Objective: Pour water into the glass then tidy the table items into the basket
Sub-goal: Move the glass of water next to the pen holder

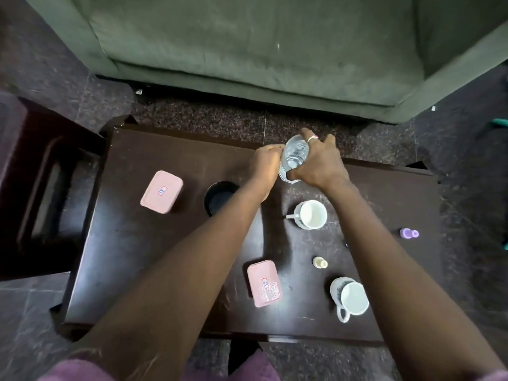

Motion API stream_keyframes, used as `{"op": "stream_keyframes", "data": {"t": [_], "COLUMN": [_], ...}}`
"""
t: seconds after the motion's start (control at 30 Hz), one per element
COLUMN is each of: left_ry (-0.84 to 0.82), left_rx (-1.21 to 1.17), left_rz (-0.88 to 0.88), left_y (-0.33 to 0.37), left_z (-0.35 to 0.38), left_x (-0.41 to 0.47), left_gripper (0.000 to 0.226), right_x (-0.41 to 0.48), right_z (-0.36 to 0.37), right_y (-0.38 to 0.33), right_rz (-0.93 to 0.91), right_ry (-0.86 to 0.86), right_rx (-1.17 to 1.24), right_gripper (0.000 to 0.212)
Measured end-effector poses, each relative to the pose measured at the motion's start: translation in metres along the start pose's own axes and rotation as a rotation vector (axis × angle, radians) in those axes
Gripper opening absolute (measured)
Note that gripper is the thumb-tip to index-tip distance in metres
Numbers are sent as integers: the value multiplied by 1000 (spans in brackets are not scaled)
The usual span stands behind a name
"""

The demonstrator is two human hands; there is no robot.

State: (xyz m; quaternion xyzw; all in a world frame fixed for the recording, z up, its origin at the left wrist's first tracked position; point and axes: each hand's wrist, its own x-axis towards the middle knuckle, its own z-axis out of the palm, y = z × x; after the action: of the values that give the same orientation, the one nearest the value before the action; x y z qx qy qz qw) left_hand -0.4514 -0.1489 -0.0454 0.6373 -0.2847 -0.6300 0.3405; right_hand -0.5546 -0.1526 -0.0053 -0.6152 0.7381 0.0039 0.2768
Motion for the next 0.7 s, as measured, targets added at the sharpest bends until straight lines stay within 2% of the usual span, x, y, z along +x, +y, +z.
{"op": "stream_keyframes", "data": {"t": [0.2,0.3,0.53,0.6,0.7], "left_ry": [171,209,293,350,351], "left_rx": [119,145,-57,-71,-70], "left_rz": [-116,-133,-205,-209,-215], "left_y": [-30,-40,-55,-53,-55], "left_z": [13,15,19,21,22], "left_x": [25,30,33,33,34], "left_gripper": [31,33,33,30,30], "right_x": [25,28,28,30,31], "right_z": [42,58,73,73,74], "right_y": [20,25,26,26,26], "right_rz": [13,6,-38,-46,-32], "right_ry": [-69,-69,-33,-31,-41], "right_rx": [37,20,15,7,-7], "right_gripper": [95,83,75,73,74]}}
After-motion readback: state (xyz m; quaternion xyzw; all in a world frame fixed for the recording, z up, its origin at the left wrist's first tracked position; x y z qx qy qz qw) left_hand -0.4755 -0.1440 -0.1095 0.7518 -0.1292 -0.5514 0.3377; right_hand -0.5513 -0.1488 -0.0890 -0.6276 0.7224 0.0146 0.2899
